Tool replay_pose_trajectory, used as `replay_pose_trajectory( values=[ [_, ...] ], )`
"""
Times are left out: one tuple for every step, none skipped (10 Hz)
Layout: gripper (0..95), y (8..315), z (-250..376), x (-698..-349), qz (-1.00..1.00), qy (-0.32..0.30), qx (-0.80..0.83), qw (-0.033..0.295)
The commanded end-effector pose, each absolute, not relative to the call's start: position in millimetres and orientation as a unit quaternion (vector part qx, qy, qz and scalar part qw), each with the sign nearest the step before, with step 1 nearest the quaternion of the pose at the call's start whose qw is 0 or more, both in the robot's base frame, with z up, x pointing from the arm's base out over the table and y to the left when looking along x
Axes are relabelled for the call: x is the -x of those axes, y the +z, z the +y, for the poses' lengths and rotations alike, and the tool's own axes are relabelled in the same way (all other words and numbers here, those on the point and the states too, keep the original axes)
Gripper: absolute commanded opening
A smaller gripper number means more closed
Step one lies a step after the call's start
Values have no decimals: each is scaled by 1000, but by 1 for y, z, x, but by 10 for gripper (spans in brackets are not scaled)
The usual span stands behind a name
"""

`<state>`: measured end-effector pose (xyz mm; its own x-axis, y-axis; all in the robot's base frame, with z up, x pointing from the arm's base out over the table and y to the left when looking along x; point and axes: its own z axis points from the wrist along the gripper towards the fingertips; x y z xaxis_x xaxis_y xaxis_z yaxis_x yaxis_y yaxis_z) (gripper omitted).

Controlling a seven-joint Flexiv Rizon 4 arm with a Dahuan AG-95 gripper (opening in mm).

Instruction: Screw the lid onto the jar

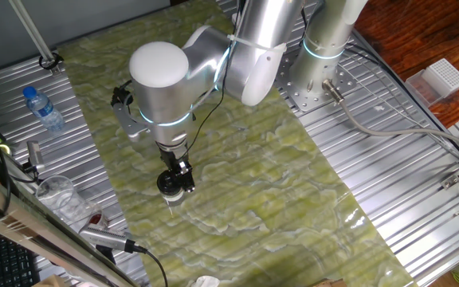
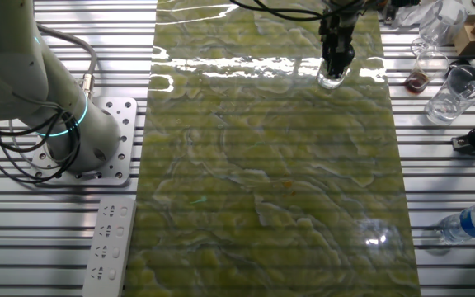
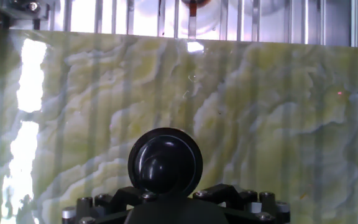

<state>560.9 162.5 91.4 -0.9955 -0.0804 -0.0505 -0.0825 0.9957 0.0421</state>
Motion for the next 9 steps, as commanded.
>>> replay_pose_trajectory(
  values=[
    [950,96,164,-559,998,20,56,6],
    [950,98,165,-558,997,19,69,3],
    [950,98,165,-558,997,18,81,2],
    [950,100,165,-557,993,15,119,2],
    [950,101,165,-556,989,10,148,3],
    [950,102,165,-556,986,7,164,3],
    [950,103,166,-555,979,3,203,5],
    [760,104,165,-554,972,2,234,9],
    [760,106,162,-553,962,1,272,21]
  ],
)
